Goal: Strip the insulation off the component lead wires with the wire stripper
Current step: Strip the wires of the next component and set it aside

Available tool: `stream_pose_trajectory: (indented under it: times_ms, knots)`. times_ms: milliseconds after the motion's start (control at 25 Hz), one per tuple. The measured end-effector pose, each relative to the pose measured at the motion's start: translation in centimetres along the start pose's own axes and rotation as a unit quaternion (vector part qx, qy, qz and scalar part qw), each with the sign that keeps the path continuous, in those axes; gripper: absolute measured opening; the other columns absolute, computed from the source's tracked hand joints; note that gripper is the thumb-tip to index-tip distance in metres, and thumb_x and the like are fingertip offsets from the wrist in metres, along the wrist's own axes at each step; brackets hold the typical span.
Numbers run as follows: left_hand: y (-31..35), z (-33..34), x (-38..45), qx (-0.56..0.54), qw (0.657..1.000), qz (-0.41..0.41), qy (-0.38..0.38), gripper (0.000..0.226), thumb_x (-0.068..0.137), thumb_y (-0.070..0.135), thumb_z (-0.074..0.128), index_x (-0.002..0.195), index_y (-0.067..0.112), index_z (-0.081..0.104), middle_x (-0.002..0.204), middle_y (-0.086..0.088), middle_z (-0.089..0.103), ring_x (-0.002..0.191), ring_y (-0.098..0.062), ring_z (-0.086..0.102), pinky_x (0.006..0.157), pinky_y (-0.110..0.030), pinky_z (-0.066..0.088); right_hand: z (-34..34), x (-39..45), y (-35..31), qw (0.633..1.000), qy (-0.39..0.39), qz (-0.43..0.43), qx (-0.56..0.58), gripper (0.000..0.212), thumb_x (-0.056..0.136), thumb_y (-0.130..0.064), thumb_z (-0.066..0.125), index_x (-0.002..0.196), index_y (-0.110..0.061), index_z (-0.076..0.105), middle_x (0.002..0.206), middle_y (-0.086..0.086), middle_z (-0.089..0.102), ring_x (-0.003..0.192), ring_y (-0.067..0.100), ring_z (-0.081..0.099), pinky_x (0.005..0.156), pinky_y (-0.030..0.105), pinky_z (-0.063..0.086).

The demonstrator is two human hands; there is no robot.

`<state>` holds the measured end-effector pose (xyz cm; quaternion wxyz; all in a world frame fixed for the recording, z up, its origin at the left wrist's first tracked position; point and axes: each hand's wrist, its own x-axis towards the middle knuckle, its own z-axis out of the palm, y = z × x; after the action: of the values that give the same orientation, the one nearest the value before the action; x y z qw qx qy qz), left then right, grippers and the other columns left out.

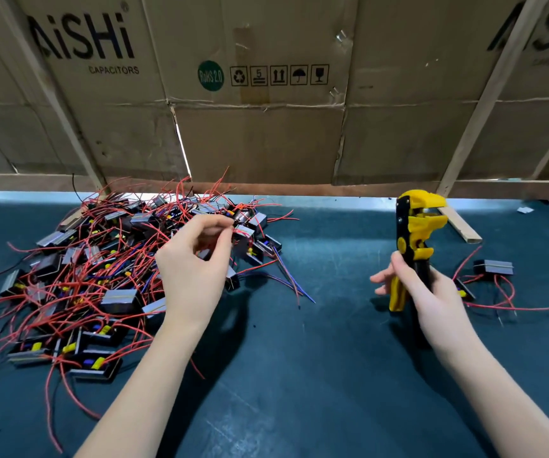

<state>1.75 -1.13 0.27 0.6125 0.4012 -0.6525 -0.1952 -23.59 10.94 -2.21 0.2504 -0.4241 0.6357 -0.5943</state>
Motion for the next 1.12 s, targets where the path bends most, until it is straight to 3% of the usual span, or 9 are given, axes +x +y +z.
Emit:
stream_pose_trajectory:
  times_ms: [80, 200, 360, 440, 520, 720, 880, 1000, 1120]
  knots:
    - [0.8, 0.0, 0.1, -0.148, 0.988, -0.042, -0.027, 0.017, 0.087, 0.004, 0.069, 0.09, 0.021, 0.073, 0.08, 0.005, 0.073, 0.073, -0.011, 0.069, 0.073, -0.019, 0.053, 0.2, 0.1, 0.1, 0.999, 0.008, 0.034, 0.018, 0.05, 0.075, -0.065, 0.059, 0.078, -0.015, 0.067, 0.085, 0.004, 0.075, 0.082, 0.029, 0.07, 0.089, 0.048, 0.051]
    - [1.6, 0.1, 0.0, -0.308, 0.931, -0.115, -0.158, 0.018, 0.082, 0.0, 0.071, 0.087, 0.017, 0.074, 0.078, -0.004, 0.073, 0.069, -0.014, 0.068, 0.069, -0.019, 0.053, -0.1, 0.2, 0.1, 0.998, 0.008, 0.053, 0.031, 0.054, 0.071, -0.067, 0.059, 0.079, -0.014, 0.066, 0.085, 0.007, 0.075, 0.084, 0.031, 0.071, 0.089, 0.047, 0.052]
    - [1.1, 0.6, -0.9, -0.018, 0.922, -0.044, -0.385, 0.017, 0.081, -0.005, 0.071, 0.082, 0.013, 0.073, 0.075, -0.002, 0.074, 0.068, -0.012, 0.069, 0.073, -0.027, 0.056, -0.4, 0.3, -0.1, 0.998, -0.028, 0.063, 0.0, 0.06, 0.067, -0.071, 0.06, 0.088, -0.016, 0.07, 0.087, 0.003, 0.076, 0.086, 0.023, 0.072, 0.095, 0.047, 0.052]
    - [0.7, 0.7, -1.1, 0.175, 0.875, 0.048, -0.448, 0.013, 0.081, 0.008, 0.069, 0.083, 0.02, 0.073, 0.079, 0.005, 0.073, 0.079, -0.011, 0.066, 0.081, -0.033, 0.052, -0.4, 0.2, -0.1, 0.997, -0.041, 0.069, -0.018, 0.063, 0.067, -0.073, 0.057, 0.09, -0.017, 0.072, 0.088, 0.0, 0.076, 0.087, 0.017, 0.072, 0.098, 0.046, 0.05]
    - [0.9, 0.6, -1.2, 0.277, 0.837, 0.131, -0.453, 0.011, 0.082, 0.02, 0.067, 0.091, 0.025, 0.072, 0.091, 0.01, 0.07, 0.096, -0.013, 0.06, 0.089, -0.035, 0.044, -0.5, 0.2, -0.1, 0.996, -0.044, 0.077, -0.016, 0.064, 0.067, -0.074, 0.056, 0.088, -0.015, 0.073, 0.087, 0.001, 0.076, 0.087, 0.017, 0.072, 0.099, 0.047, 0.048]
    - [3.2, 2.2, -3.6, 0.179, 0.888, 0.25, -0.341, 0.021, 0.088, 0.029, 0.06, 0.101, 0.018, 0.072, 0.101, 0.008, 0.07, 0.098, -0.016, 0.062, 0.089, -0.037, 0.041, -0.7, 0.3, -0.3, 0.994, -0.054, 0.095, -0.001, 0.062, 0.068, -0.073, 0.057, 0.08, -0.014, 0.069, 0.086, 0.002, 0.076, 0.086, 0.015, 0.073, 0.101, 0.046, 0.046]
    - [3.6, 4.2, -6.6, 0.119, 0.869, 0.148, -0.457, 0.031, 0.093, 0.032, 0.059, 0.121, 0.02, 0.066, 0.113, 0.007, 0.067, 0.107, -0.014, 0.059, 0.095, -0.034, 0.045, -0.5, 0.2, -0.2, 0.994, -0.056, 0.086, -0.025, 0.054, 0.069, -0.074, 0.055, 0.067, -0.021, 0.069, 0.085, 0.002, 0.076, 0.088, 0.019, 0.072, 0.099, 0.047, 0.047]
    - [3.0, 4.7, -7.0, 0.05, 0.903, 0.073, -0.421, 0.023, 0.089, 0.022, 0.067, 0.112, 0.023, 0.071, 0.095, 0.012, 0.067, 0.083, 0.004, 0.056, 0.08, -0.018, 0.043, -0.2, 0.0, 0.0, 0.997, -0.039, 0.071, -0.011, 0.062, 0.067, -0.071, 0.059, 0.074, -0.009, 0.062, 0.072, 0.002, 0.069, 0.074, 0.021, 0.068, 0.089, 0.044, 0.05]
    - [3.2, 4.9, -7.0, 0.018, 0.905, 0.02, -0.426, 0.019, 0.088, 0.015, 0.069, 0.102, 0.023, 0.077, 0.082, 0.009, 0.063, 0.071, 0.0, 0.051, 0.072, -0.018, 0.04, -0.3, -0.1, 0.1, 0.996, 0.015, 0.01, -0.092, 0.067, 0.068, -0.073, 0.059, 0.069, -0.006, 0.052, 0.057, -0.007, 0.052, 0.056, 0.009, 0.049, 0.066, 0.028, 0.042]
